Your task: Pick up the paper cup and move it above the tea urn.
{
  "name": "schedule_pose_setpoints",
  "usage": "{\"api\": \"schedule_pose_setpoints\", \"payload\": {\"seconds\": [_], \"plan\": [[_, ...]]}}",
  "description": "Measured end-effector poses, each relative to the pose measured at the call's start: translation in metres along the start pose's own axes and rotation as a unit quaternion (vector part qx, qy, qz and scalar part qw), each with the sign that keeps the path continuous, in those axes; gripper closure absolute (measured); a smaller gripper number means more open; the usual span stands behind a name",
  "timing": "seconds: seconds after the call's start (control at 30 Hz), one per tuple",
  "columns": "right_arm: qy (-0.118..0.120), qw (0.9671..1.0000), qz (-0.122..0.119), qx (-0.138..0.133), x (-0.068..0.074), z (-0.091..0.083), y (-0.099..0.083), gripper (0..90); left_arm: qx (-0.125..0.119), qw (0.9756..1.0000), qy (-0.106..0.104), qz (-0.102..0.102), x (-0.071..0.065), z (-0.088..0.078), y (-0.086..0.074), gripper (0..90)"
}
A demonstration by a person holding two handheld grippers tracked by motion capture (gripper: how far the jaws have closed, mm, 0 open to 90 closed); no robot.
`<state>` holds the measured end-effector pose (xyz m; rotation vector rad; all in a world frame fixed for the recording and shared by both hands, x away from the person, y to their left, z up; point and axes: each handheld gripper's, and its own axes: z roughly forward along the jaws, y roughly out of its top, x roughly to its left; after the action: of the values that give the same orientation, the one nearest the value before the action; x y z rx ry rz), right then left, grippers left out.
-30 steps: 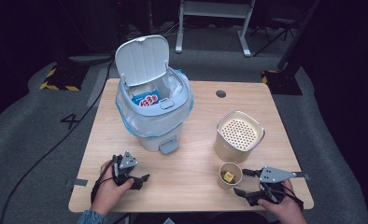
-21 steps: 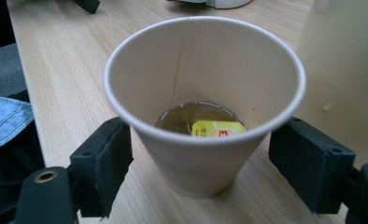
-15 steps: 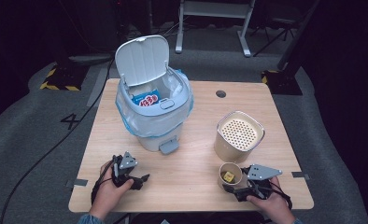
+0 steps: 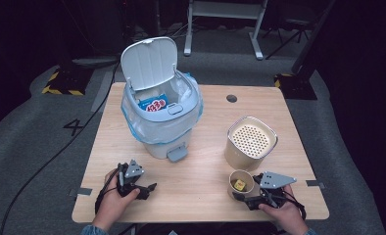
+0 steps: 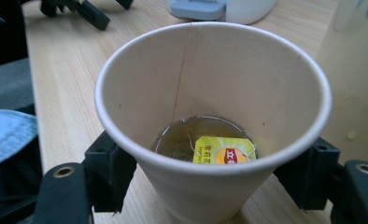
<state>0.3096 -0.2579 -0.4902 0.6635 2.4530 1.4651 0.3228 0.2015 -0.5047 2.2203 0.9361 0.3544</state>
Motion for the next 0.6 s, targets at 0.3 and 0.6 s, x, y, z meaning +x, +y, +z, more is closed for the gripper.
{"api": "schedule_pose_setpoints", "payload": {"seconds": [0.3,0.6], "plan": [[0.009,0.9997,-0.01,-0.02,-0.002,-0.021,0.017,29.5,0.0,1.0,-0.007,0.002,0.001,0.0,0.0,13.8],[0.019,0.9996,-0.009,-0.017,-0.002,-0.042,0.037,30.1,0.0,0.9999,-0.01,0.004,0.003,0.001,0.001,13.6]]}}
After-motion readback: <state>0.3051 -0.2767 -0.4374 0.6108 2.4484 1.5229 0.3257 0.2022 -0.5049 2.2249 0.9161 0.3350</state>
